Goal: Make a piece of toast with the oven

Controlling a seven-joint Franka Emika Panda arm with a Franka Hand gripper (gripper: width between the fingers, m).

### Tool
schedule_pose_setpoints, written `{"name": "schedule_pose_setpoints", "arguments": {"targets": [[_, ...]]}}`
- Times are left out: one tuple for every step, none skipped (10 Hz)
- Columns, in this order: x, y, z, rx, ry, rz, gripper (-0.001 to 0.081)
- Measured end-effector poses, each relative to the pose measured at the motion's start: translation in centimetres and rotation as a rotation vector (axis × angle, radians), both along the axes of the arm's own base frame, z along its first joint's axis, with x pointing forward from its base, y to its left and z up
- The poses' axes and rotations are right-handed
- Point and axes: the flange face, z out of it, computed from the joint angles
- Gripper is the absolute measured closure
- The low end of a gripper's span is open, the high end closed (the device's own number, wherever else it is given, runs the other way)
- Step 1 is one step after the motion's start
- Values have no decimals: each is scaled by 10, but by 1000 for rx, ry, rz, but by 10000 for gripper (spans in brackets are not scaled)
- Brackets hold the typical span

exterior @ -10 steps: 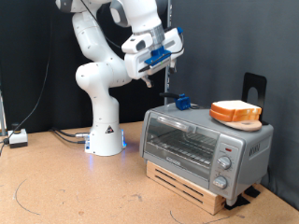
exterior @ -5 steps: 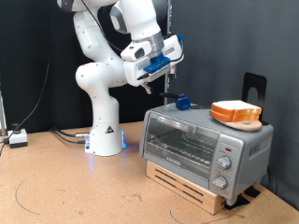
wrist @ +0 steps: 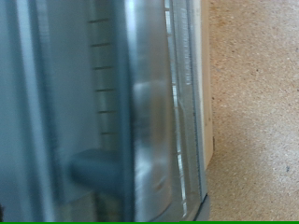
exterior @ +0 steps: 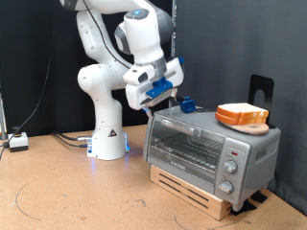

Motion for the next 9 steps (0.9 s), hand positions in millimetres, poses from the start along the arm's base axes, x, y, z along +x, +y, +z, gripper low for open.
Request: {"name": "schedule_pose_setpoints", "arguments": {"targets": [[1,0,-14,-15,0,-7,-3],[2,-1,-26,-26,2,-14,-3],[3,-1,-36,-36,3,-22,-3],[6,-2,-41,-42,-3,-27,-3],[8,-3,-44,-43,-9,-33,-3],[10,-5,-46,-41,-9,-39,-3],[11,-7,-48,-36,-4,-47,-3],[12,-11,-50,-32,-1,-51,-3],[14,-14,-51,-28,0,-56,-3]]}}
